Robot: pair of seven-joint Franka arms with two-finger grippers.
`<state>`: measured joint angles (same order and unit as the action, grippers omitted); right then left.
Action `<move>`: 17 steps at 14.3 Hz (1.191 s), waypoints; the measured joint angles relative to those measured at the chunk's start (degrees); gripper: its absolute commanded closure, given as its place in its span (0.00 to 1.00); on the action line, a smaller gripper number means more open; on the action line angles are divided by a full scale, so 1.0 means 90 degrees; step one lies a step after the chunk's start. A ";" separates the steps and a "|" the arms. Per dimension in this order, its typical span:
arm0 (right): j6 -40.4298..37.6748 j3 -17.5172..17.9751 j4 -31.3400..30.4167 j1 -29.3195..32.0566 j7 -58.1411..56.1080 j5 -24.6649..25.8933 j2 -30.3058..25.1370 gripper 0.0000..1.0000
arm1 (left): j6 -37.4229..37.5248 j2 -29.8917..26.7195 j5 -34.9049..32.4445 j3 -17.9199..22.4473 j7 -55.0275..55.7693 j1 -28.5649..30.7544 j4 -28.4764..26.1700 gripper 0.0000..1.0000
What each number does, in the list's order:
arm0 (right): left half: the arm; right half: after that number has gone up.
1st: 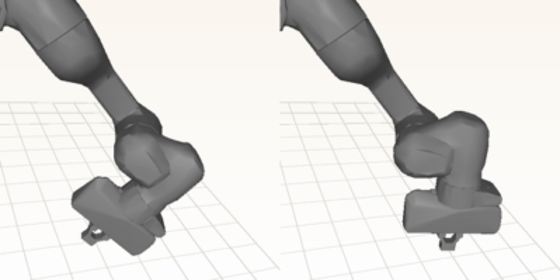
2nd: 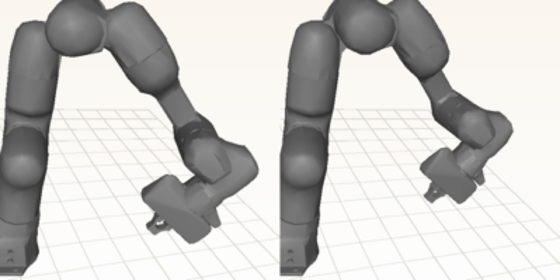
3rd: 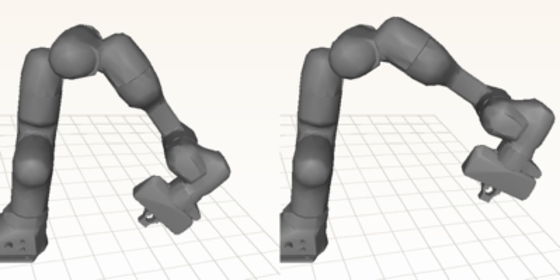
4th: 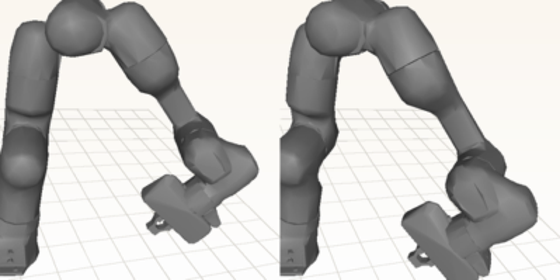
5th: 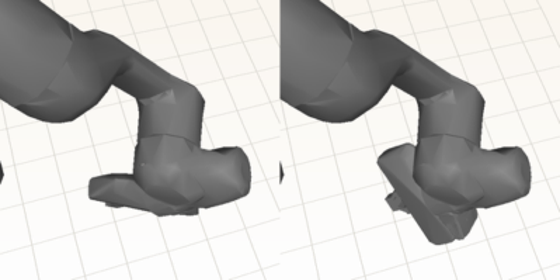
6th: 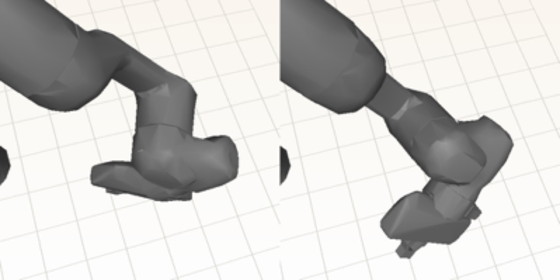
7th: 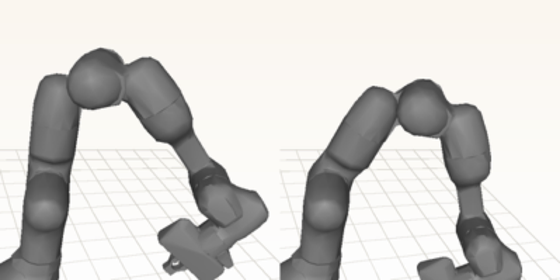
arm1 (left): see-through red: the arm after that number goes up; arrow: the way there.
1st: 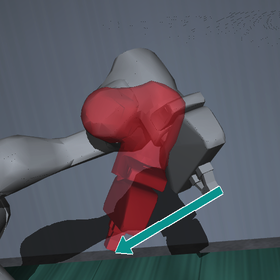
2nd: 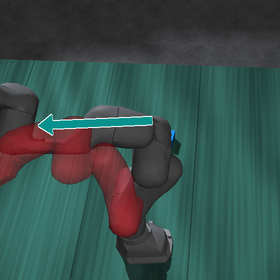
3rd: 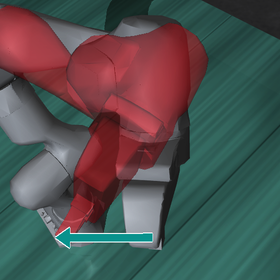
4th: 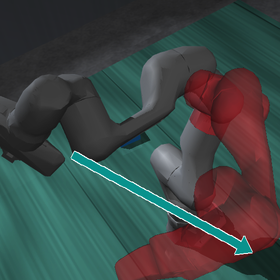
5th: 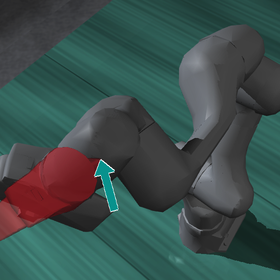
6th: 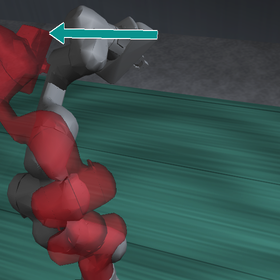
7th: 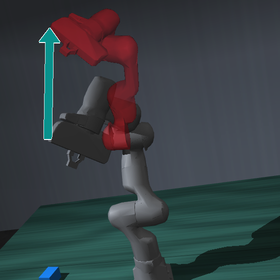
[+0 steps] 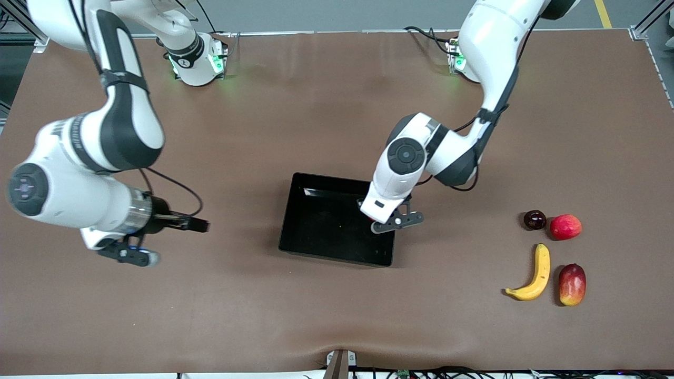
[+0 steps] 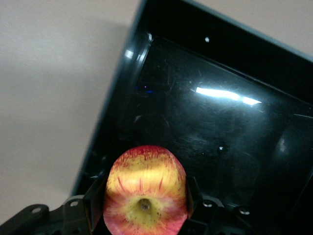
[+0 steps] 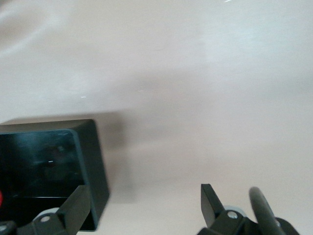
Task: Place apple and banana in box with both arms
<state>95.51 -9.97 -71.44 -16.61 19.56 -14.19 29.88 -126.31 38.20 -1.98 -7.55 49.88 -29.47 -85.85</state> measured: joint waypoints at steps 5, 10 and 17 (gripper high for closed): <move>-0.1089 -0.0090 0.0490 0.0842 -0.0775 0.0479 -0.0386 0.00 | -0.0422 0.0569 0.0000 0.0033 0.0137 -0.0237 0.0031 0.98; -0.1438 -0.0101 0.0181 0.1850 -0.1780 0.0480 -0.1141 0.00 | -0.0446 0.0689 -0.0063 0.0034 0.0159 -0.0264 0.0064 0.00; -0.0798 -0.0050 -0.1839 0.2228 -0.2135 0.0946 -0.3139 0.00 | 0.0017 -0.0063 -0.0529 0.0139 0.0208 0.0002 0.0414 0.00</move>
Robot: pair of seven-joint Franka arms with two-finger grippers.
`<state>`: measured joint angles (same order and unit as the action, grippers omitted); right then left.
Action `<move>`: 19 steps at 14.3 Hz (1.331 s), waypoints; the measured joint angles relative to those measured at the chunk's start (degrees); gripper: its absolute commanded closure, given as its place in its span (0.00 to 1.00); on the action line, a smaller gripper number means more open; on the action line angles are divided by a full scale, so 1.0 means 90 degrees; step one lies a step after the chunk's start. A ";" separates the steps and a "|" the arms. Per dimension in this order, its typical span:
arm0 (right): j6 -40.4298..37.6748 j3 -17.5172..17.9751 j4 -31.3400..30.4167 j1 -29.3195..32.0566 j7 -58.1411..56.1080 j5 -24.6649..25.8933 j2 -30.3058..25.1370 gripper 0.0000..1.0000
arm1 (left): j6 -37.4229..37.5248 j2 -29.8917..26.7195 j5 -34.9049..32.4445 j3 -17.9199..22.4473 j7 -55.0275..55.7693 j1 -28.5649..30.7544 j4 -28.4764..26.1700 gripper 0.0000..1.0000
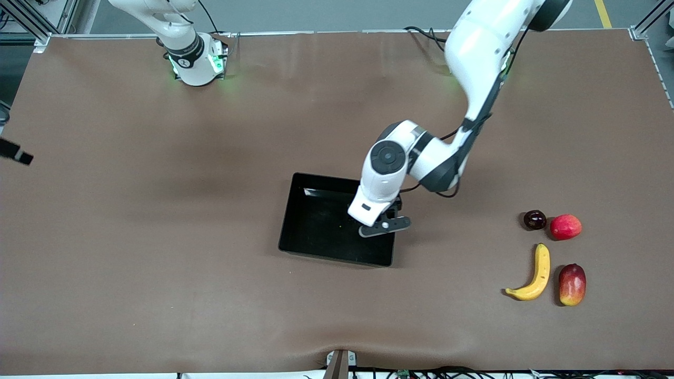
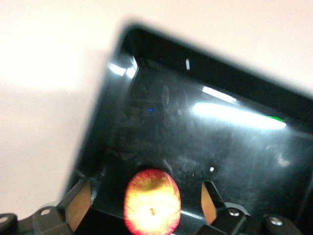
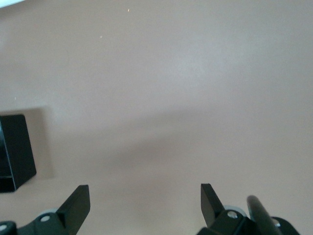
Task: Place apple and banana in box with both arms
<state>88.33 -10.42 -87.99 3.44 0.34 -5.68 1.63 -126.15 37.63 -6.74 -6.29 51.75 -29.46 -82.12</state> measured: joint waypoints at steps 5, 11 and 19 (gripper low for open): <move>0.0166 0.0255 -0.0670 -0.0091 -0.0009 0.0282 -0.0644 0.00 | 0.0684 -0.1036 -0.0004 -0.0011 -0.1367 0.1347 -0.0047 0.00; 0.0260 0.0262 -0.0491 -0.0135 -0.0011 0.0683 -0.0606 0.00 | 0.0675 -0.0689 -0.0013 0.0003 -0.5106 0.2858 -0.0298 0.16; 0.0212 0.0268 -0.0427 -0.0349 -0.0009 0.0747 -0.0596 0.00 | -0.1384 0.0689 -0.0076 0.0005 -0.8656 0.3960 -0.0290 0.30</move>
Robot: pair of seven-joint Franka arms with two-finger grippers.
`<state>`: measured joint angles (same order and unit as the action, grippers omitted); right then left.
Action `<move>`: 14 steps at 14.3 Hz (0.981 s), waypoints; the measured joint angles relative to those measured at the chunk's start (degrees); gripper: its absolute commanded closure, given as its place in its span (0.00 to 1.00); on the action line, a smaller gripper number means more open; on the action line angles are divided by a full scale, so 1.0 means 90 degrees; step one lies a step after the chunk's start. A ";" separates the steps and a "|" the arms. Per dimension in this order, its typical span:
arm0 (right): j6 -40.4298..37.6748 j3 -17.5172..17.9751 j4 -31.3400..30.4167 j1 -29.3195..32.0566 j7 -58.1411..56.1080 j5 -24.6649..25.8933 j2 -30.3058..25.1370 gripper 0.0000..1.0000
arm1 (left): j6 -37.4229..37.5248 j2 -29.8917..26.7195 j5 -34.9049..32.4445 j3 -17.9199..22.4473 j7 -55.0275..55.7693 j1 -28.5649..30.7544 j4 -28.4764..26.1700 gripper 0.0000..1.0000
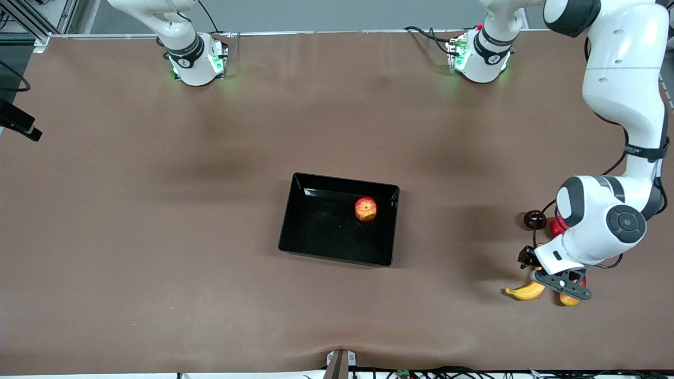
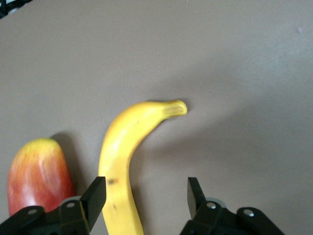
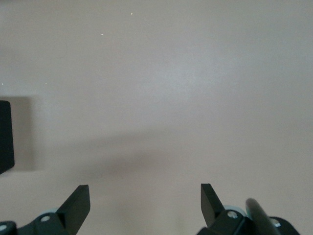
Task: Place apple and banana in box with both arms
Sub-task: 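Return the left gripper to the banana and grasp it, then lift the yellow banana and carry it over the black tray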
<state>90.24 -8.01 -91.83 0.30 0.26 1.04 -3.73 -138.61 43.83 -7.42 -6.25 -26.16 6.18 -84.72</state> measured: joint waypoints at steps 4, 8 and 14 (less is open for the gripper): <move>-0.0101 -0.0013 0.0017 -0.0023 0.0001 0.0001 0.0000 0.00 | -0.0713 0.0349 -0.0095 0.0066 -0.0905 0.0102 0.0013 0.34; -0.0104 -0.0031 0.0079 -0.0019 0.0001 0.0009 0.0000 0.00 | -0.1129 0.0564 -0.0099 0.0160 -0.1423 0.0172 0.0067 0.40; -0.0110 -0.0035 0.0166 -0.0019 0.0001 0.0010 0.0000 0.00 | -0.1293 0.0716 -0.0099 0.0155 -0.1406 0.0216 0.0124 1.00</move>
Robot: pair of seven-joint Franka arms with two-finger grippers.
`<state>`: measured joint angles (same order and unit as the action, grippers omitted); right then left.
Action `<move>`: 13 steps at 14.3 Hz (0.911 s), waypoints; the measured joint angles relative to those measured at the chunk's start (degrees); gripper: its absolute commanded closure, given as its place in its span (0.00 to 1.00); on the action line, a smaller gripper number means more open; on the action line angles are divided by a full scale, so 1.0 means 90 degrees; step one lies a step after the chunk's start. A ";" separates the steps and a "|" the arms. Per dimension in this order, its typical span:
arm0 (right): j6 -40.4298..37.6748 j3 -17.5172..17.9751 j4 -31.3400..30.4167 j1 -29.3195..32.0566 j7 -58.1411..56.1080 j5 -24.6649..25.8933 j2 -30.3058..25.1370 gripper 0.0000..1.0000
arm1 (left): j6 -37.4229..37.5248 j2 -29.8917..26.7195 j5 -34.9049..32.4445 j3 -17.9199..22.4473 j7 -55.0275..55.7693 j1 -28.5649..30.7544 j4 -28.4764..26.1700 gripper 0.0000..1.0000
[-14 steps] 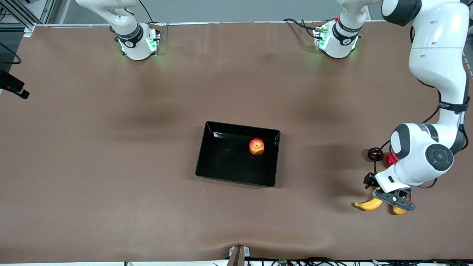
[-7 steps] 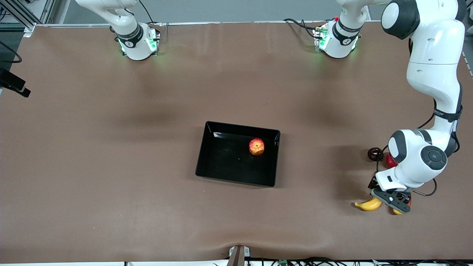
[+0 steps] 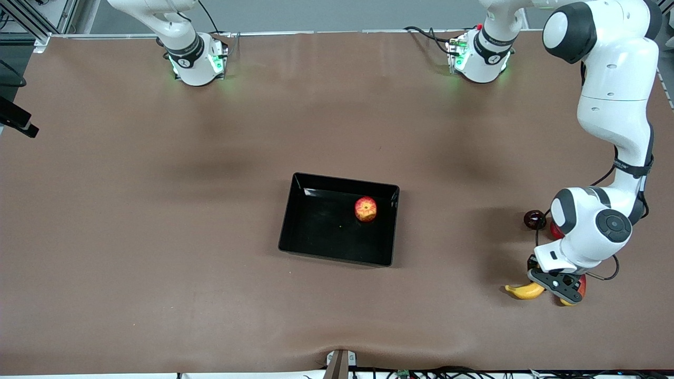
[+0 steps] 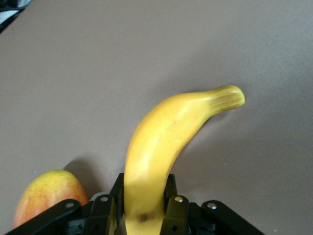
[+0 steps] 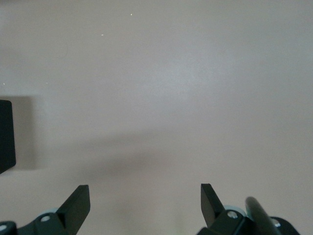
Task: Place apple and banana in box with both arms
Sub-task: 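Lift the yellow banana and carry it over the black tray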
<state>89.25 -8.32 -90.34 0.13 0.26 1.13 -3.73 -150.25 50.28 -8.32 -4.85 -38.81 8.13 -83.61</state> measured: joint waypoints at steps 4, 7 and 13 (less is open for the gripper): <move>0.0000 -0.0005 0.0051 0.0003 0.0000 0.0000 0.0000 0.00 | 0.0518 -0.0250 0.0166 -0.0354 0.0193 0.0019 0.0188 1.00; -0.0014 -0.0023 0.0054 0.0008 0.0000 0.0000 0.0001 0.00 | 0.1517 -0.0806 0.0234 -0.0711 0.0947 -0.0058 0.0255 1.00; -0.0033 -0.0032 0.0056 0.0009 0.0001 0.0000 0.0001 0.00 | 0.2476 -0.1492 0.0234 -0.0897 0.3671 -0.1372 0.0238 1.00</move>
<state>88.95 -8.61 -89.84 0.21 0.27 1.13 -3.72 -127.96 36.85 -6.21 -12.93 -5.78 -4.22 -81.47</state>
